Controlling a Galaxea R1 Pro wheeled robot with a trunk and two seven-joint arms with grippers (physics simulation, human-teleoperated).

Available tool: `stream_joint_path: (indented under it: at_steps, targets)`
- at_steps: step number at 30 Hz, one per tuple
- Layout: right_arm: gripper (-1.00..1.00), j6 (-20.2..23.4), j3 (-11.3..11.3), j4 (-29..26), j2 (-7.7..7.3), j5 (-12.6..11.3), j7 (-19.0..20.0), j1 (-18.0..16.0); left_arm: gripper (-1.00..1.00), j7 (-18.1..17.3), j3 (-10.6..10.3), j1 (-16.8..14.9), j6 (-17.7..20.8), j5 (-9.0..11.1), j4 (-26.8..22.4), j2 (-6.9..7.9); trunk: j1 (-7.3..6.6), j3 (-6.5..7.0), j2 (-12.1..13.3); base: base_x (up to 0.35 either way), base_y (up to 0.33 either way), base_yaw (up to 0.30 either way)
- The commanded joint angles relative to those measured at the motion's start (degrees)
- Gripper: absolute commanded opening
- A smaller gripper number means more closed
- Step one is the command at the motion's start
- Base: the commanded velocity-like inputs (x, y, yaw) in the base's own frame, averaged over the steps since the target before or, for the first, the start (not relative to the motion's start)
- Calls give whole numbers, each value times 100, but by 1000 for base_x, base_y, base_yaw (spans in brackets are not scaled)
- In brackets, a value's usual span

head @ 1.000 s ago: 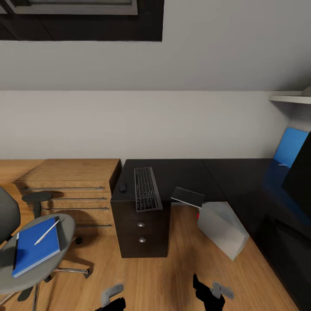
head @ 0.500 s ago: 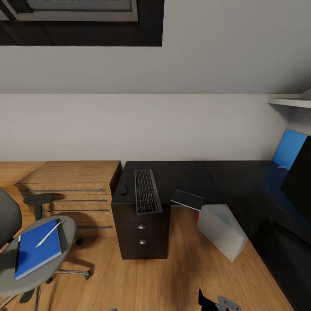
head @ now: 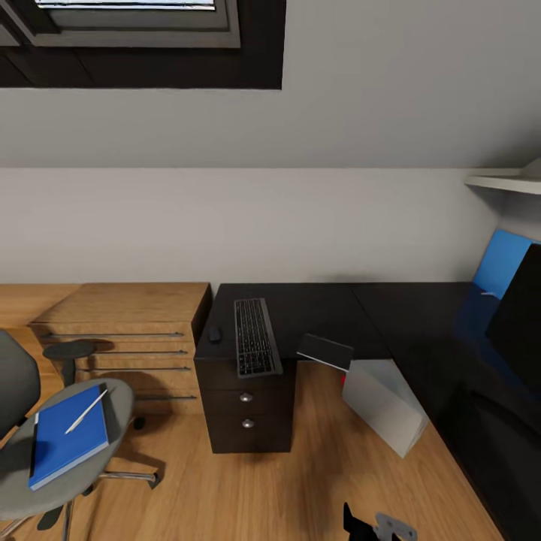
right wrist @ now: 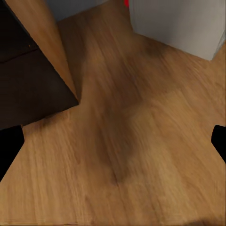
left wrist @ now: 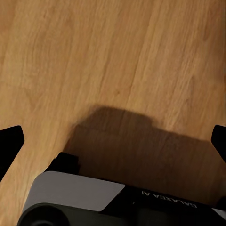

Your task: In the bedroom, organize the workspace by keeping the computer under the desk, ensuring the monitor is on the desk, placing the keyboard on the desk next to the monitor, placing the mouse on the desk next to the keyboard, moving the folder from the swivel chair onto the desk next to the mouse, stacking the notebook on top of the folder with the pen on top of the notebook, and positioning the swivel chair next to the desk.

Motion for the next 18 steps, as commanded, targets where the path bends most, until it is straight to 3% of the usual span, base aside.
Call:
stream_joint_path:
  at_steps: [1,3,4,7,10,18]
  targets:
    - [100,-24,43,9,1,32,34,-5,100,29,-46,-4,-22,52,2,0,-23,13,38,0,0,0]
    - [100,-28,91,9,1,261,35,-2,100,24,-37,-4,-28,51,8,-1,-67,49,118,0,0,0]
    - [100,-31,209,17,-15,973,22,3,100,18,-28,-4,-169,50,15,-1,-89,66,158,0,0,0]
    - [100,-28,249,28,-17,1363,-35,5,100,13,-51,-4,-477,46,18,-3,-155,120,279,0,0,0]
    - [100,-37,271,33,-17,1574,-172,6,100,26,-59,-4,-777,42,24,-4,-220,174,399,0,0,0]
    - [100,-42,279,27,37,1633,-321,6,100,53,-56,-4,-905,41,19,-18,-396,318,720,0,0,0]
